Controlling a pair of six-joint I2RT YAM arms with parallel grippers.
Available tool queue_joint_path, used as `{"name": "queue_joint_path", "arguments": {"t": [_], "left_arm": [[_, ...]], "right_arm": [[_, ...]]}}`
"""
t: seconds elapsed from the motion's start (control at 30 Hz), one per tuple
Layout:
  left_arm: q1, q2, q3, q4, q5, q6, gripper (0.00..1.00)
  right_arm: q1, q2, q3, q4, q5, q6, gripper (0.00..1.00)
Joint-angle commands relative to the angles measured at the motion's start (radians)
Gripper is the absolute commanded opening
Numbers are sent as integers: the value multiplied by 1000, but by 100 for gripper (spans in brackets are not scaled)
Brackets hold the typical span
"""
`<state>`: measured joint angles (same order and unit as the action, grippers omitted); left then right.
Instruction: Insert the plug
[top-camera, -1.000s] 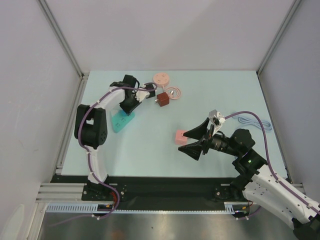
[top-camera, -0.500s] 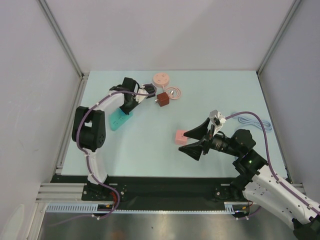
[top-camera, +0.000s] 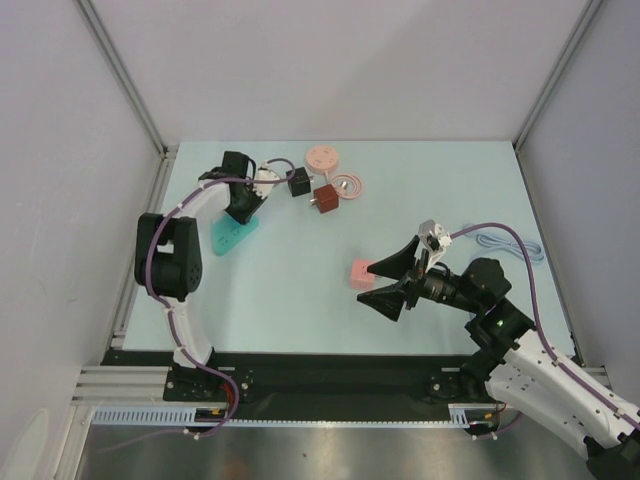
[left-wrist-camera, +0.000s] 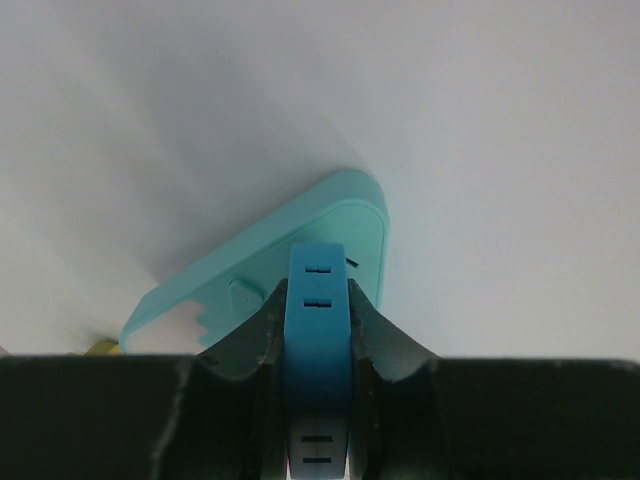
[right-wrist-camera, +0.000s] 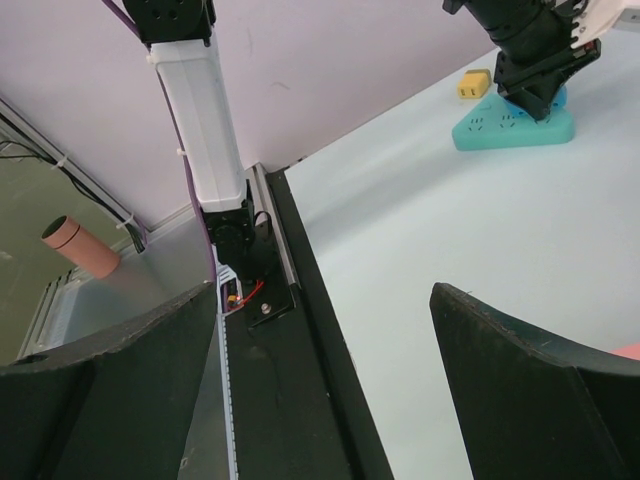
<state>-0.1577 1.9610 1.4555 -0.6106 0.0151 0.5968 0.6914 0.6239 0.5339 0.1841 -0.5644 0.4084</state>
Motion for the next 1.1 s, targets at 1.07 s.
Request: {"name": "queue_joint_path", "arguments": {"t": [1.07], "left_arm": [[29,96,-47,-74,62,34,26]], "right_arm": [[-6,-10,17,12,0,-8,94]]}}
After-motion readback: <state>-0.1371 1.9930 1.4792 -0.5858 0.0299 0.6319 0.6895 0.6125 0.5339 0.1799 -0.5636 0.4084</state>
